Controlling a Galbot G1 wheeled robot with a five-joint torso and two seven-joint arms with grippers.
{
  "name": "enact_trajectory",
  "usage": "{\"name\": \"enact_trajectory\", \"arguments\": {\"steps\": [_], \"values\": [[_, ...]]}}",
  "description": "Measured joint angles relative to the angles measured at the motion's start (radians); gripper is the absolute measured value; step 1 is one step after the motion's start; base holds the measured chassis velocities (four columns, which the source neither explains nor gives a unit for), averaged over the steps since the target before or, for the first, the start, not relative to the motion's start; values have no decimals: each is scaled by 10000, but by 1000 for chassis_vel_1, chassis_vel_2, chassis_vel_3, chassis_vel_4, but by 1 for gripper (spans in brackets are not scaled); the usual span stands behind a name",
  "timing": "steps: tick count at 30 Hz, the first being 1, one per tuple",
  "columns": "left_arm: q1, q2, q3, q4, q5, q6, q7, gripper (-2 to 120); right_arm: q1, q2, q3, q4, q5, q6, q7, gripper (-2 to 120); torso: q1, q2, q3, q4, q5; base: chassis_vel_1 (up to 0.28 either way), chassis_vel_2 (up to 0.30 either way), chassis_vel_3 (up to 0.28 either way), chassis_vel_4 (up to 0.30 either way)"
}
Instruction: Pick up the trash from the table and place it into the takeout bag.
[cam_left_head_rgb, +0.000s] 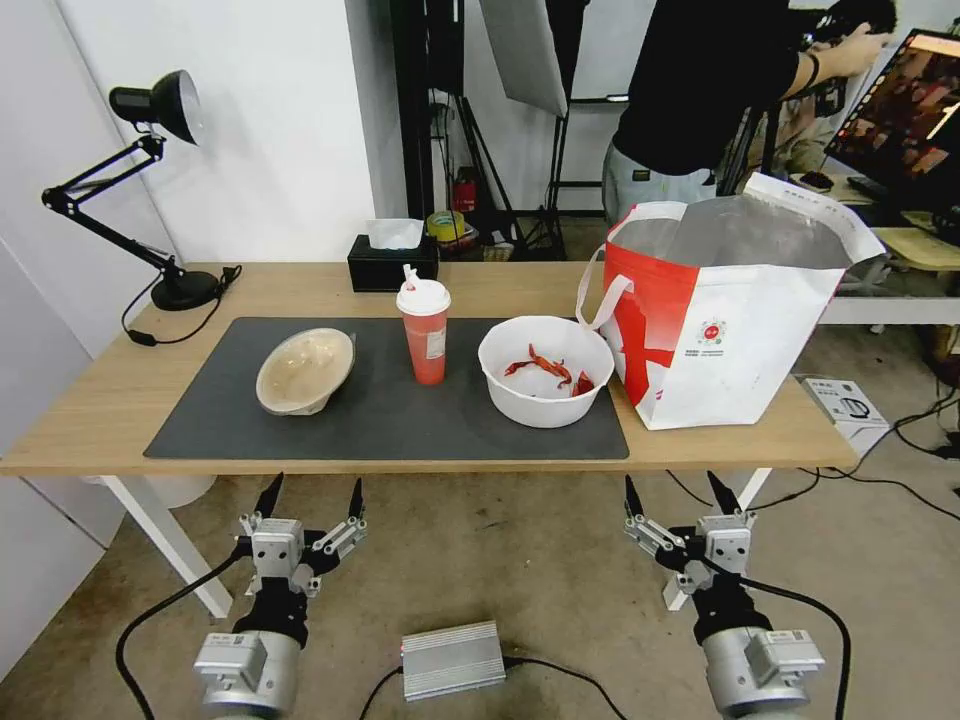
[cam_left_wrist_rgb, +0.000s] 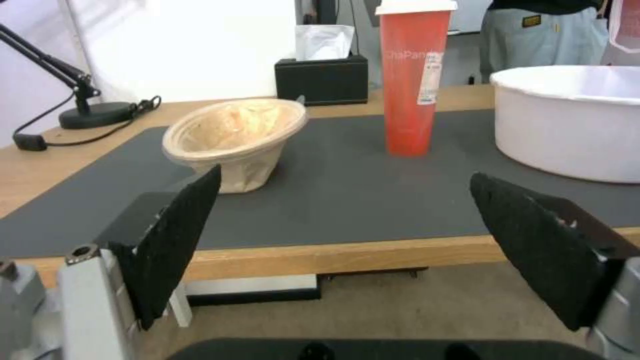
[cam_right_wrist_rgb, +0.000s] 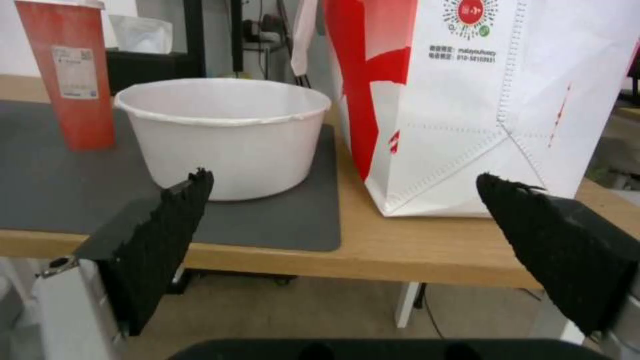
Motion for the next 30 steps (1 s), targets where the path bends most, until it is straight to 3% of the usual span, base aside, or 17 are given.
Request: {"name": "enact_trajectory", "arguments": {"steps": [11, 13, 15, 18, 19, 21, 25, 30], "values": [[0, 0, 0, 0, 0, 0, 0, 100, 0, -1, 0, 0, 0, 0, 0, 100, -1, 0, 0, 0, 0, 0, 0, 0, 0], [-61, 77, 106, 0, -20, -81, -66, 100, 94, -300, -71, 48, -131, 167, -47, 100, -1, 0, 0, -3, 3, 0, 0, 0, 0], [-190, 250, 342, 2, -96, -272, -220, 100, 244, -680, -169, 151, -308, 417, -129, 100, -1, 0, 0, 3, 2, 0, 0, 0, 0], [-909, 1136, 1614, -56, -483, -1308, -927, 100, 648, -1952, -422, 397, -777, 1055, -355, 100, 0, -1, 1, 1, -2, 0, 0, 0, 0], [-909, 1136, 1614, -56, -483, -1308, -927, 100, 648, -1952, -422, 397, -777, 1055, -355, 100, 0, -1, 1, 1, -2, 0, 0, 0, 0], [-1293, 1670, 2335, -80, -718, -2071, -1281, 100, 816, -2415, -574, 507, -1039, 1428, -557, 100, 1, 0, 1, -3, -1, 0, 0, 0, 0], [-1311, 1797, 2500, 14, -908, -2553, -1314, 100, 836, -2440, -623, 517, -1099, 1489, -618, 100, 0, 0, 1, 0, 0, 0, 0, 0, 0], [-1318, 1558, 2598, -39, -1123, -2396, -1254, 100, 858, -2392, -625, 485, -1116, 1489, -601, 100, 1, -1, 1, 0, 1, 0, 0, 0, 0]]}}
